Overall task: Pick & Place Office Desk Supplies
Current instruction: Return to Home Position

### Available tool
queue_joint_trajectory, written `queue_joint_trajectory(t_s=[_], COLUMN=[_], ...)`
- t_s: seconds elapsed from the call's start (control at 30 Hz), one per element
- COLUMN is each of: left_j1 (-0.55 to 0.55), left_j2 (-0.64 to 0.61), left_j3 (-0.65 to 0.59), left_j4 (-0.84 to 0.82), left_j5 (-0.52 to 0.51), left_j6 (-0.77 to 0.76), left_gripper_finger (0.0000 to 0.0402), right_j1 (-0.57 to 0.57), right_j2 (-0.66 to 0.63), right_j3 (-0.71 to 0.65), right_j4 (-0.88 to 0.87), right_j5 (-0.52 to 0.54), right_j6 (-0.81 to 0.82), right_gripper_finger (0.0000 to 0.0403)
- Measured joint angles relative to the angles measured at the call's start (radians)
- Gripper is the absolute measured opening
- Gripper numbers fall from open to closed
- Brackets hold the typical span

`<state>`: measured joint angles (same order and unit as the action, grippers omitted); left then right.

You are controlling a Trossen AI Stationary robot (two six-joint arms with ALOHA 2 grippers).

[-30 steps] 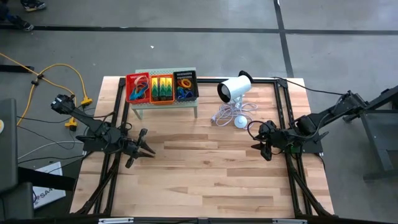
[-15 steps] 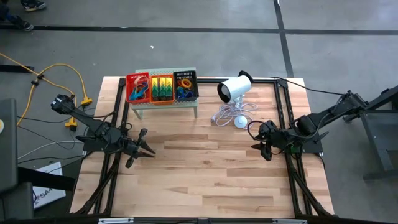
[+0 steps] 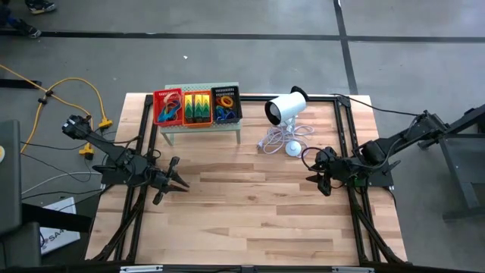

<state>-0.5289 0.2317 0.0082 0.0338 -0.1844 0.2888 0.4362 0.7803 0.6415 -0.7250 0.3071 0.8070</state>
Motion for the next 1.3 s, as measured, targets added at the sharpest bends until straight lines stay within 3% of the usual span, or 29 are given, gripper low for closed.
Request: queue_joint_trajectory(t_s=[0.17, 0.4, 0.6, 1.03, 1.3], left_j1=[0.0, 0.0, 0.0, 0.0, 0.0], left_j2=[0.0, 0.0, 0.0, 0.0, 0.0], left_j3=[0.0, 0.0, 0.0, 0.0, 0.0], left_j4=[0.0, 0.0, 0.002, 0.005, 0.004], left_j5=[0.0, 0.0, 0.0, 0.0, 0.0], left_j6=[-0.001, -0.001, -0.001, -0.001, -0.001], left_gripper_finger=[0.0065, 0.0065, 0.0065, 0.0065, 0.0065], right_j1=[0.0, 0.017, 0.048, 0.048, 0.048], right_j2=[0.0, -0.011, -0.167, -0.397, -0.49], right_j3=[0.0, 0.0, 0.0, -0.004, -0.183], right_j4=[0.0, 0.123, 0.122, 0.095, 0.25], right_j5=[0.011, 0.151, 0.186, 0.169, 0.139], right_j6=[-0.005, -0.26, -0.385, -0.536, -0.556], right_gripper_finger=[0.0188, 0.0188, 0.0188, 0.0188, 0.0188])
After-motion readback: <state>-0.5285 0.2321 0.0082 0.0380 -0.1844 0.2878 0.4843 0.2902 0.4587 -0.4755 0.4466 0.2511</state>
